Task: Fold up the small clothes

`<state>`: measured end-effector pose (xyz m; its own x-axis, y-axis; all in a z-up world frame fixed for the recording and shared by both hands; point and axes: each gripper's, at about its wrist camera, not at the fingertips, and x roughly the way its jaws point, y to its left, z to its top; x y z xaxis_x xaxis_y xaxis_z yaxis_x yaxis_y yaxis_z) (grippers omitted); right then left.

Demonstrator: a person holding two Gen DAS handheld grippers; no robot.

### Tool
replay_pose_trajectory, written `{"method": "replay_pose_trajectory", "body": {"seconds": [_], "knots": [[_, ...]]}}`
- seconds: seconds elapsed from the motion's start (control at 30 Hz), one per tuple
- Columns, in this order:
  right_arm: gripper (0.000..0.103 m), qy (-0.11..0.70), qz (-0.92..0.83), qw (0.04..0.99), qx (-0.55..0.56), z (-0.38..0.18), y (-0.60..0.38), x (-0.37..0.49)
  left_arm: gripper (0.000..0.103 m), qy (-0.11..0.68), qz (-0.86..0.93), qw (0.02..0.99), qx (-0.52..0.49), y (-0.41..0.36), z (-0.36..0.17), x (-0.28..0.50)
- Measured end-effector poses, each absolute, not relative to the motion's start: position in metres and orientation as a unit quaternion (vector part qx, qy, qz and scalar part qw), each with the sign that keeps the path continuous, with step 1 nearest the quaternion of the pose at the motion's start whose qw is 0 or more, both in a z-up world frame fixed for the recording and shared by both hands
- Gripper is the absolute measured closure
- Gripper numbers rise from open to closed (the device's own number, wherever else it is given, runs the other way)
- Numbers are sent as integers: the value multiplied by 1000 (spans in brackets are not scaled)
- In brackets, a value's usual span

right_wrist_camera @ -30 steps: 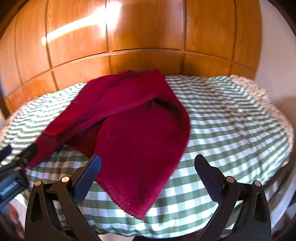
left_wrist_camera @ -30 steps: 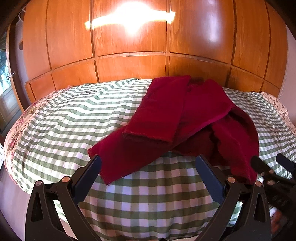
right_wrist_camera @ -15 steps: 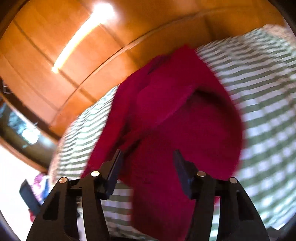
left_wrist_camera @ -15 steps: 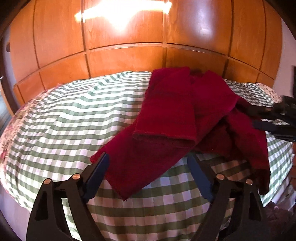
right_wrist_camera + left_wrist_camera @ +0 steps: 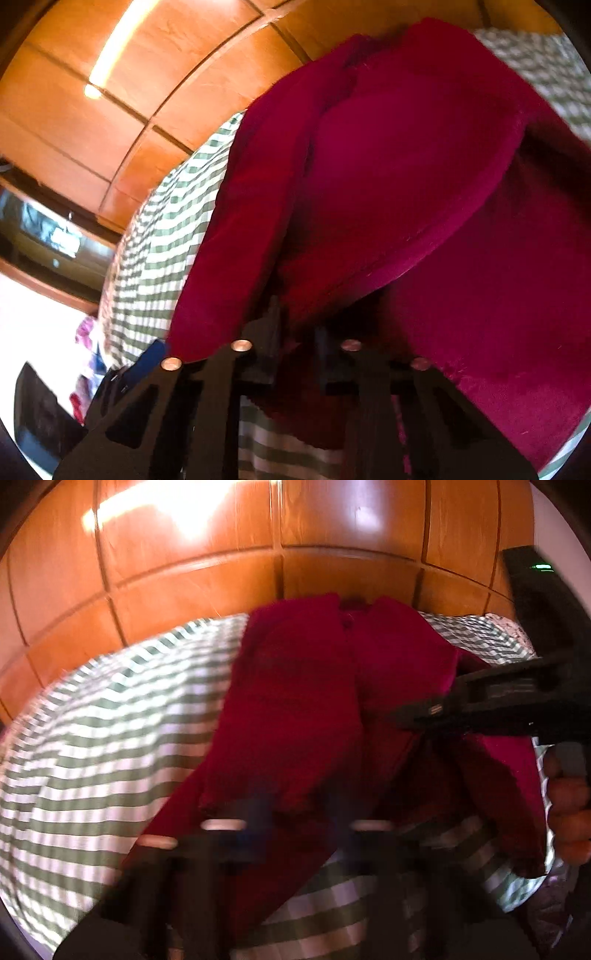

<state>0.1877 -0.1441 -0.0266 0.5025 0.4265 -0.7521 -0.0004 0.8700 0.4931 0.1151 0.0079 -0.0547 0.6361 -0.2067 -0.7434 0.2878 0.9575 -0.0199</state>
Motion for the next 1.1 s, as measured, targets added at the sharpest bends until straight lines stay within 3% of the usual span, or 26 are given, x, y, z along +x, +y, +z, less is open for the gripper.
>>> {"method": "replay_pose_trajectory", "body": {"seconds": [0.07,0.1,0.33,0.47,0.6,0.67,0.7,0.73,0.83,1.1], "knots": [[95,463,138,852,200,-10,-155,178,98,400,-156,903,-6,24,-42,121],[103,443,143,865,187,5,-162,170,98,395,-159,905,-23,32,-35,123],[103,342,42,922,180,81,-277,144,98,347,-80,927,-115,113,17,168],[103,339,-17,923,182,82,-329,137,99,327,24,932,-152,169,41,217],[102,356,17,909,217,64,-322,139,98,345,102,920,-154,206,46,274],[75,367,45,903,219,54,-295,144,91,359,120,912,-157,218,43,289],[51,369,60,899,228,49,-284,145,77,364,138,908,-156,224,41,296],[46,371,75,896,233,46,-273,146,57,364,152,906,-155,226,39,298],[46,404,145,870,242,33,-223,154,52,357,155,909,-149,227,33,289],[46,529,239,776,246,-38,-82,173,53,390,108,905,-132,222,-9,248]]}}
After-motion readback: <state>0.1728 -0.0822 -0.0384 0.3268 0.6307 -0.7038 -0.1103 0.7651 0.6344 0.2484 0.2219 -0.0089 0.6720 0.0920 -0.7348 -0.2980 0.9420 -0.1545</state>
